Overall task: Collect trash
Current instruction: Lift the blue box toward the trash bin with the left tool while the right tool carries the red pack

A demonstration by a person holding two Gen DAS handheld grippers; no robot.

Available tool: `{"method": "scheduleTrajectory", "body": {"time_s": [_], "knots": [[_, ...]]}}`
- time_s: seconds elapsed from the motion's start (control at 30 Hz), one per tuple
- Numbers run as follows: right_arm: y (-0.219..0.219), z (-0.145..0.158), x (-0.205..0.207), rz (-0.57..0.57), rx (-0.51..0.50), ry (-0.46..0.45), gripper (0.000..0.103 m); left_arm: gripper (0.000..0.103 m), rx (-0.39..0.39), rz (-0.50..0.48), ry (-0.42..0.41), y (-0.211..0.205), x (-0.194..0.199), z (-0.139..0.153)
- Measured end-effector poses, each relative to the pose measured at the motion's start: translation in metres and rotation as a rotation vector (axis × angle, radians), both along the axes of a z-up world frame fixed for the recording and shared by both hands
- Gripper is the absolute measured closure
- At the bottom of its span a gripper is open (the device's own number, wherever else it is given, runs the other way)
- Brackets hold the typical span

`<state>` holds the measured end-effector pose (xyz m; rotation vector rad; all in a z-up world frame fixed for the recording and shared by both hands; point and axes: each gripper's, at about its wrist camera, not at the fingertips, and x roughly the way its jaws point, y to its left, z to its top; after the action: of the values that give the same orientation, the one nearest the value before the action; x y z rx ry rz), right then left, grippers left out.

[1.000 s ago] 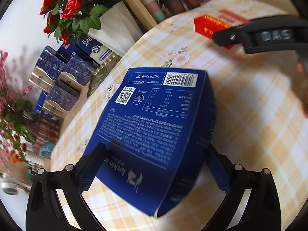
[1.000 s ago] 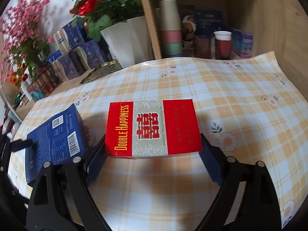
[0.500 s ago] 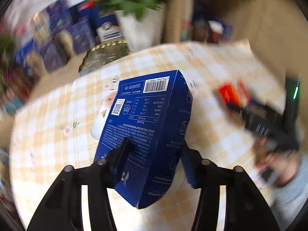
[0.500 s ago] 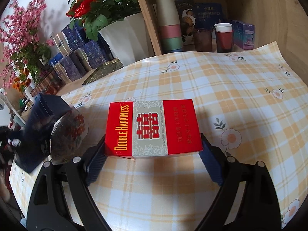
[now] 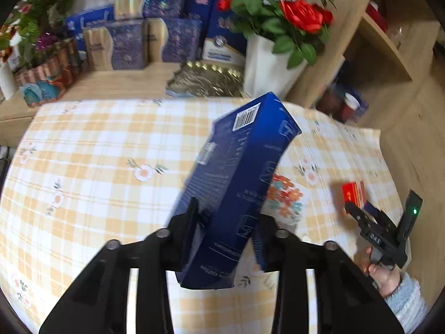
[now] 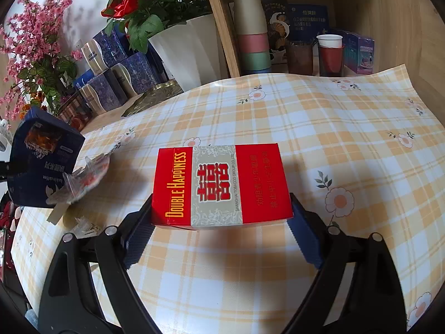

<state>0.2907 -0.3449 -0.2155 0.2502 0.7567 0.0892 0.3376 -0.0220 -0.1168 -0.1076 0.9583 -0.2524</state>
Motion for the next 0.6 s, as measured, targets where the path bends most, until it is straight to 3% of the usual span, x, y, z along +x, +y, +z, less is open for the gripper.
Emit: {"method": "scheduleTrajectory", "body": {"time_s": [0.1,0.23,0.47,0.6], "knots": [[0.001,0.0,0.001,0.0,-0.008,0.002,0.016,0.088,-0.053,0.028,0.005,0.017,0.004,0.004],[0.001,0.0,0.0,-0.012,-0.015,0.001,0.016,0.088,-0.013,0.028,-0.019,0.026,0.0,0.008],[0.005,0.004,-0.002,-0.014,-0.048,0.016,0.016,0.088,-0.047,0.019,-0.056,0.046,-0.028,0.029],[0.015,0.025,-0.02,0.018,-0.04,-0.018,0.016,0.088,-0.062,-0.028,-0.083,0.057,-0.057,0.047]]}}
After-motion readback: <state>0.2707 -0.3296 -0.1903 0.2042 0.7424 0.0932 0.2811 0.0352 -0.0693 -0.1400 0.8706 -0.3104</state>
